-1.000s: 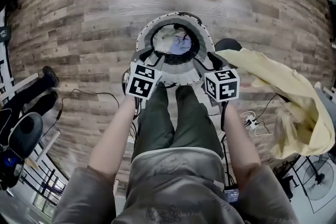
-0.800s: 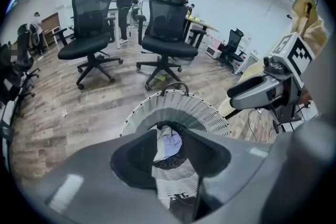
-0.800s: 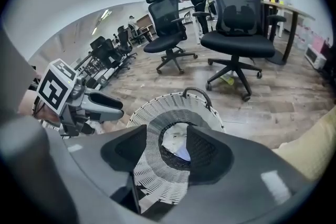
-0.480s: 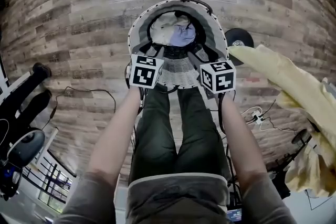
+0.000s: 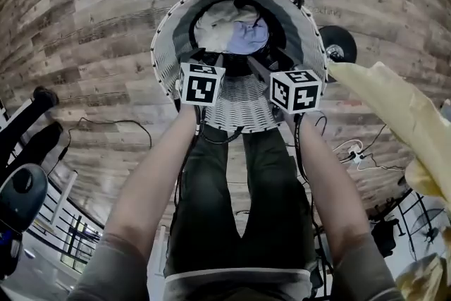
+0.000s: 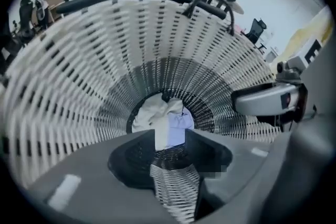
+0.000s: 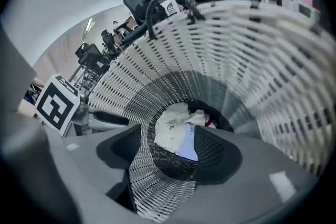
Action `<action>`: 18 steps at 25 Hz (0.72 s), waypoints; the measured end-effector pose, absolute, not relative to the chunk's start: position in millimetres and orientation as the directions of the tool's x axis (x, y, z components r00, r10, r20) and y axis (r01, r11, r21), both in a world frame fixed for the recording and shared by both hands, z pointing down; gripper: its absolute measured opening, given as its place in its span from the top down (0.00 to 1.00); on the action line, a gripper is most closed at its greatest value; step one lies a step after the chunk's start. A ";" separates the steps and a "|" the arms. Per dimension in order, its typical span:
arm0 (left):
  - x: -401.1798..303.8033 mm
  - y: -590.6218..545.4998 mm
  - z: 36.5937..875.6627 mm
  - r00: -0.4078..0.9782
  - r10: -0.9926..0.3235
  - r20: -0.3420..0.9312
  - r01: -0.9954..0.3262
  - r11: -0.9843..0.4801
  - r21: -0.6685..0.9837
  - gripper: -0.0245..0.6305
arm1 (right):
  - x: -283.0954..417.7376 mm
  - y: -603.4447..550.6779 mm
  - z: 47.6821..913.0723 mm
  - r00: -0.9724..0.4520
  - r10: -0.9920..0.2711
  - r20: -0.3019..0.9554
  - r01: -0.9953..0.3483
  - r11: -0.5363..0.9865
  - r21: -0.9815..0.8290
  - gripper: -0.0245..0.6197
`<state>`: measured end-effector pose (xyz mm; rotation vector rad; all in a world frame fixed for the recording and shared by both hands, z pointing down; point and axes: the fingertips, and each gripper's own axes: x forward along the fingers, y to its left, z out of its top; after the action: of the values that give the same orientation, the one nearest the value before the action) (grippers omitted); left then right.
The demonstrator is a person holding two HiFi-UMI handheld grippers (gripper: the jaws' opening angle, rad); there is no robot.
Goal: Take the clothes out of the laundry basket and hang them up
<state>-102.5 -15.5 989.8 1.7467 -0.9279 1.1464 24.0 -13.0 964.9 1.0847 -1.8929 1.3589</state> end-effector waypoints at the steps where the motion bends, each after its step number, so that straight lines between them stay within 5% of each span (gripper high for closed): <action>1: -103.4 -14.1 1000.3 0.301 -0.129 0.945 -0.903 -0.358 0.239 0.68 | 20.5 -11.9 975.5 -0.517 -0.285 0.807 -0.856 0.147 -0.496 0.45; 11: -117.5 -21.6 1082.6 0.208 -0.161 0.965 -0.953 -0.257 0.163 0.63 | 45.3 -13.2 1077.6 -0.386 -0.318 0.866 -0.908 -0.037 -0.418 0.41; 15: -107.3 -21.6 1124.0 0.199 -0.133 0.971 -0.951 -0.266 0.159 0.62 | 46.2 -17.4 1118.6 -0.398 -0.280 0.874 -0.912 0.013 -0.411 0.23; 18: -113.7 -29.9 1139.0 0.166 -0.183 0.969 -0.968 -0.216 0.124 0.61 | 43.5 -21.5 1141.7 -0.391 -0.276 0.878 -0.914 0.001 -0.407 0.19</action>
<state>-113.7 -29.9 1139.0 1.5766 -1.1382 1.1421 43.5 -21.5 1141.7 1.2320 -1.7033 1.4159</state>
